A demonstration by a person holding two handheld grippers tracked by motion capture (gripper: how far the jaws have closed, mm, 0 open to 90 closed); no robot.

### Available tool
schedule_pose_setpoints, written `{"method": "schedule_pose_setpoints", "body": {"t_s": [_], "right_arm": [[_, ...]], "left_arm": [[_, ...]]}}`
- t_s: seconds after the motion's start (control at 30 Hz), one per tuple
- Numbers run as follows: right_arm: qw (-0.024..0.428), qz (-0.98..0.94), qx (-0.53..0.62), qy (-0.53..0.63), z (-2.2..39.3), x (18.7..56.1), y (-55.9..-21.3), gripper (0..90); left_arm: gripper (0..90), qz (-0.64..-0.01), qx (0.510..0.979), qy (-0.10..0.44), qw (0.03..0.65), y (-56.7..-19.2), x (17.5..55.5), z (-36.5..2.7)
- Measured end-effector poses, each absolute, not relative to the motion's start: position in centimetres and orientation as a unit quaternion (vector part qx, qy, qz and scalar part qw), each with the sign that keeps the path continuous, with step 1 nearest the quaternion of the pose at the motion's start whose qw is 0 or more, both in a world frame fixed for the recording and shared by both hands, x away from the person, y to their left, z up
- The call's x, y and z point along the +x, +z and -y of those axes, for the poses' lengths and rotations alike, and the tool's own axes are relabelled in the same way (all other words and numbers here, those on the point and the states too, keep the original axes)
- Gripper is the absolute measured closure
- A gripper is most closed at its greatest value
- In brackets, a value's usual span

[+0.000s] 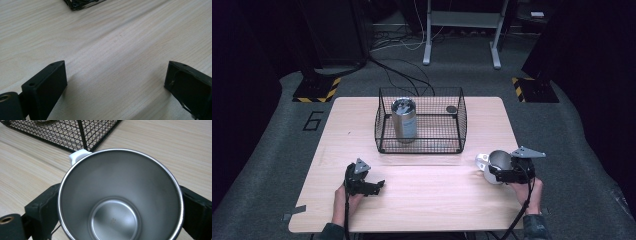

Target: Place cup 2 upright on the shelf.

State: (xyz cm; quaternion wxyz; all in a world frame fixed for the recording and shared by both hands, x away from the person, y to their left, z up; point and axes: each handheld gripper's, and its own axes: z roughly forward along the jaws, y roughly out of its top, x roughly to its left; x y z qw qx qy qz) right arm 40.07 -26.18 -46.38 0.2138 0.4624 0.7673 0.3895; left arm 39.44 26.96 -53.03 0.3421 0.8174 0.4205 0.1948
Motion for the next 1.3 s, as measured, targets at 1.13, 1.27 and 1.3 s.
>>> {"method": "schedule_pose_setpoints", "body": {"t_s": [1.13, 1.27, 1.3], "right_arm": [[0.209, -0.771, 0.439, 0.411, 23.9, 39.5, -43.1, 5.9], [0.208, -0.772, 0.436, 0.413, 23.8, 39.4, -42.8, 5.9], [0.208, -0.772, 0.435, 0.414, 23.7, 39.4, -42.7, 5.8]], "left_arm": [[3.9, -0.428, 0.814, 0.195, 0.342, -53.0, 39.4, -27.0], [3.9, -0.426, 0.814, 0.196, 0.341, -53.0, 39.4, -27.0], [3.9, -0.427, 0.814, 0.196, 0.341, -53.0, 39.4, -27.0]]}}
